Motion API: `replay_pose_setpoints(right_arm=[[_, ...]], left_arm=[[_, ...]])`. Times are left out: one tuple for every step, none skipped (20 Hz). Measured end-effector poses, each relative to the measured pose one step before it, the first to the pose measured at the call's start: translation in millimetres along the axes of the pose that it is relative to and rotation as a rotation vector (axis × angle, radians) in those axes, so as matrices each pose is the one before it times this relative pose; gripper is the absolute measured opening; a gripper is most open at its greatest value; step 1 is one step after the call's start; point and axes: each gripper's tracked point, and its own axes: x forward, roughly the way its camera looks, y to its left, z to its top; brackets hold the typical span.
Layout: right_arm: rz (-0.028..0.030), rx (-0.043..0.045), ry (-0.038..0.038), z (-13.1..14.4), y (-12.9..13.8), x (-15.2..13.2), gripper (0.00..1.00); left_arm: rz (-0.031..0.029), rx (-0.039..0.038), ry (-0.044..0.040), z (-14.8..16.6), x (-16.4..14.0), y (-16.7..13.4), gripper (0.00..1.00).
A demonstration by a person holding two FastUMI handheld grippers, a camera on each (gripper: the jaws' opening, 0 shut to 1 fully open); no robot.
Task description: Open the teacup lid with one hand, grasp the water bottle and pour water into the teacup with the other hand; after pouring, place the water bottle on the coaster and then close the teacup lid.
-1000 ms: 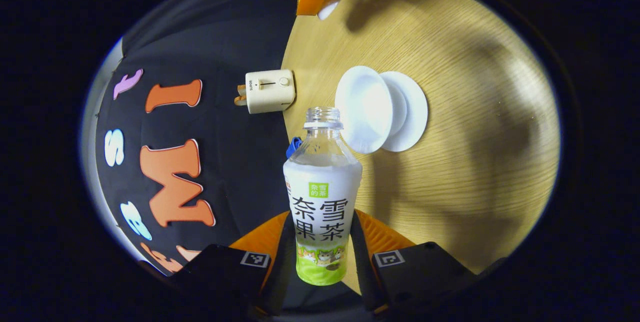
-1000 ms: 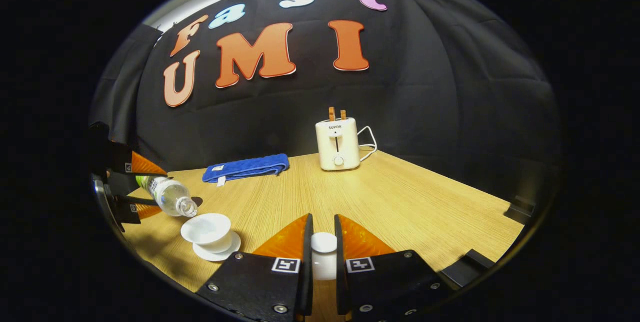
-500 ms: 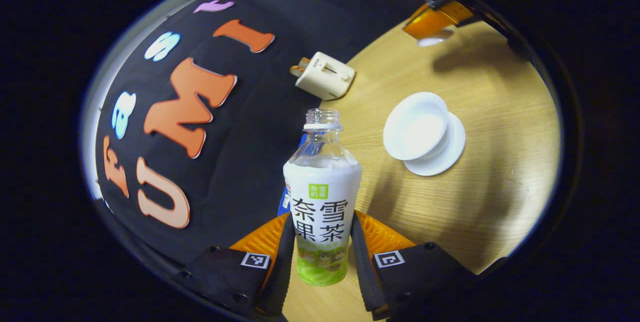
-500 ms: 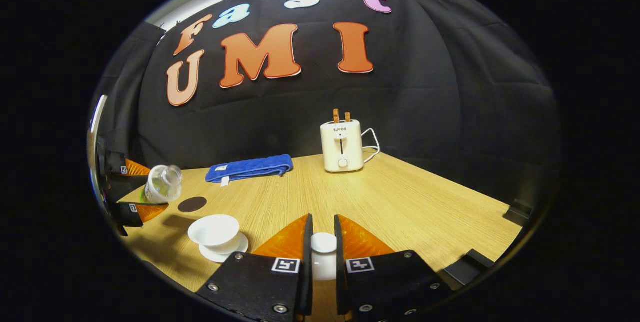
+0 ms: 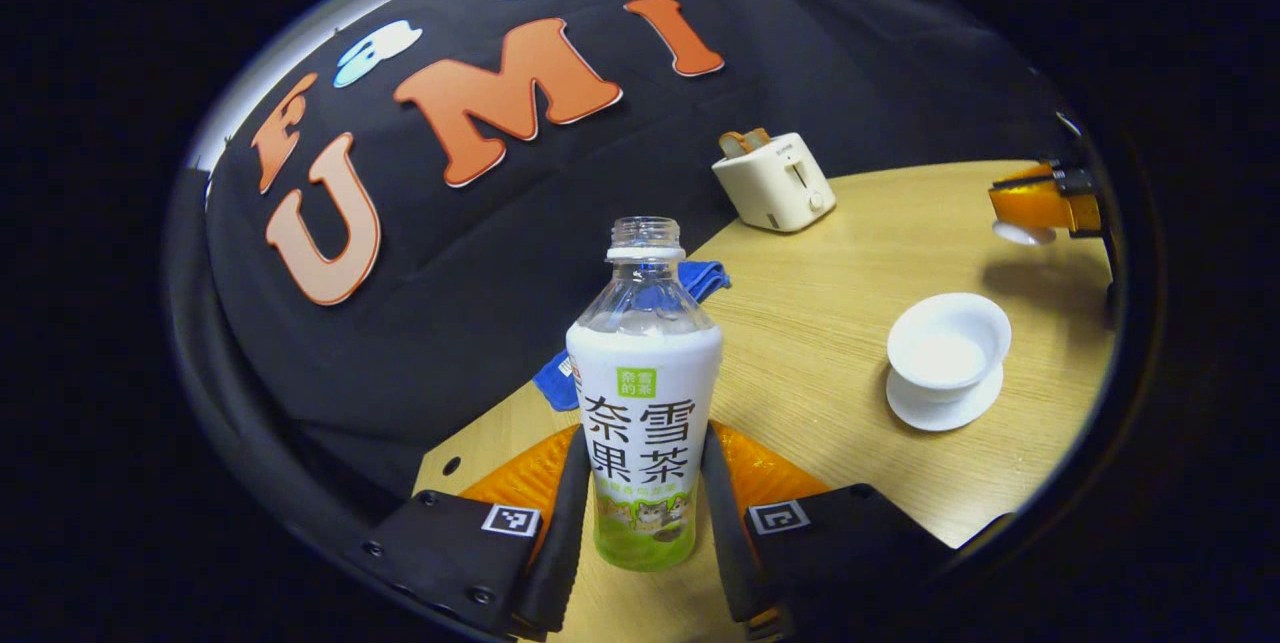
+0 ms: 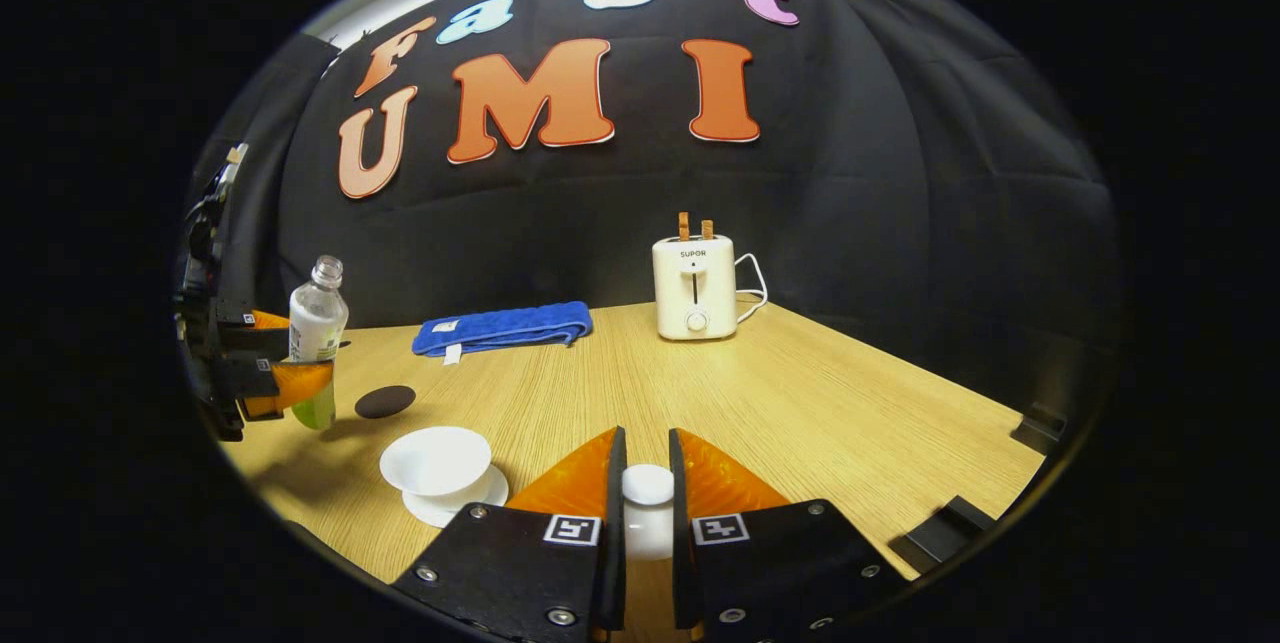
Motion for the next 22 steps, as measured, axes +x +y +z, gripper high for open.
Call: replay_pose_setpoints(right_arm=[[0.00065, -0.00533, -0.00006, 0.57, 1.18, 0.6, 0.19], [0.00174, -0.00531, 0.00108, 0.45, 1.28, 0.76, 0.19], [0.00129, -0.00372, 0.00201, -0.36, 1.32, 1.23, 0.19], [-0.00008, -0.00287, 0.00245, -0.53, 0.21, 1.02, 0.19], [-0.00097, -0.00199, 0.00336, -0.59, 0.6, 1.22, 0.19], [-0.0021, -0.00158, 0.00339, -0.84, -0.39, 1.17, 0.19], [-0.00191, -0.00164, 0.00323, -0.74, -0.94, 0.83, 0.19], [-0.00112, -0.00142, 0.00174, -0.33, 0.22, 0.51, 0.19], [-0.00195, -0.0011, 0.00041, 0.95, -0.77, 0.66, 0.19], [-0.00073, -0.00158, 0.00101, -0.95, 0.24, 1.63, 0.19], [-0.00133, -0.0006, 0.00148, -0.01, -0.32, 1.16, 0.19], [-0.00133, 0.00025, 0.00132, -0.57, -0.5, 0.54, 0.19], [-0.00095, -0.00034, 0.00225, 0.12, -0.42, 1.07, 0.19], [-0.0011, -0.00066, 0.00295, -1.14, -0.71, 1.21, 0.19], [-0.00088, -0.0012, 0.00362, -0.52, -0.23, 1.35, 0.19], [0.00015, -0.00199, 0.00327, -1.03, 0.16, 0.67, 0.19], [-0.00093, -0.00276, 0.00262, -0.78, -0.12, 0.78, 0.19], [0.00001, -0.00214, 0.00213, -1.32, 0.11, 0.97, 0.19], [0.00002, -0.00028, 0.00075, 0.24, -0.28, 0.96, 0.19], [-0.00093, 0.00165, 0.00208, -1.51, 0.04, 0.66, 0.19], [0.00045, 0.00109, 0.00237, -0.4, 0.41, 0.6, 0.19], [0.00128, -0.00153, 0.00282, 0.06, -0.09, 0.15, 0.19]], left_arm=[[0.00127, -0.05654, -0.01783, 1.27, 2.64, 3.66, 0.58], [0.00583, -0.04245, -0.01562, 4.4, 6.93, 4.42, 0.58], [0.01589, -0.03351, -0.01699, 4.77, 7.48, 6.48, 0.58], [0.00634, -0.03498, -0.00908, 0.22, 4.41, 3.15, 0.58], [-0.0049, -0.04661, -0.00361, 1.16, 3.68, 1.52, 0.61], [-0.00665, -0.05583, -0.00607, 3.93, 3.35, 2.51, 0.58], [0.00053, -0.05327, -0.00577, 3.62, 6.23, 4.23, 0.58], [0.00492, -0.04287, -0.00385, 1.31, 5.24, 6.89, 0.58], [0.00644, -0.03515, -0.00516, 2.13, 6.01, 8.58, 0.61], [0.00405, -0.03202, -0.00238, -1.66, 8.05, 5.84, 0.59], [0.00485, -0.02961, -0.00209, -1.7, 5.35, 6.31, 0.61], [0.00247, -0.02776, -0.0038, -1.53, 7.15, 4.72, 0.59], [0.0077, -0.02111, -0.01824, 1.17, 4.15, 5.99, 0.59], [0.00636, -0.01097, -0.0171, -1.99, 6.7, 3.57, 0.6], [0.00434, -0.00321, -0.01188, -2.46, 6.67, 2.27, 0.62], [0.00095, 0.00147, 0.00449, -5.27, 5.15, 2.21, 0.61], [-0.00164, 0.00114, 0.01126, -5.74, 3.99, 1.58, 0.6], [-0.00104, -0.00287, 0.01179, -5.72, 4.28, -0.87, 0.61], [-0.00511, -0.00809, 0.00829, -3.4, 2.57, -0.11, 0.61], [-0.0019, -0.01089, 0.00006, -0.31, -1.39, -0.22, 0.62], [-0.00601, -0.00261, -0.01522, 1.92, -0.25, -1.14, 0.61], [-0.00454, -0.00254, -0.00033, 0.51, 0.92, -0.3, 0.62]])
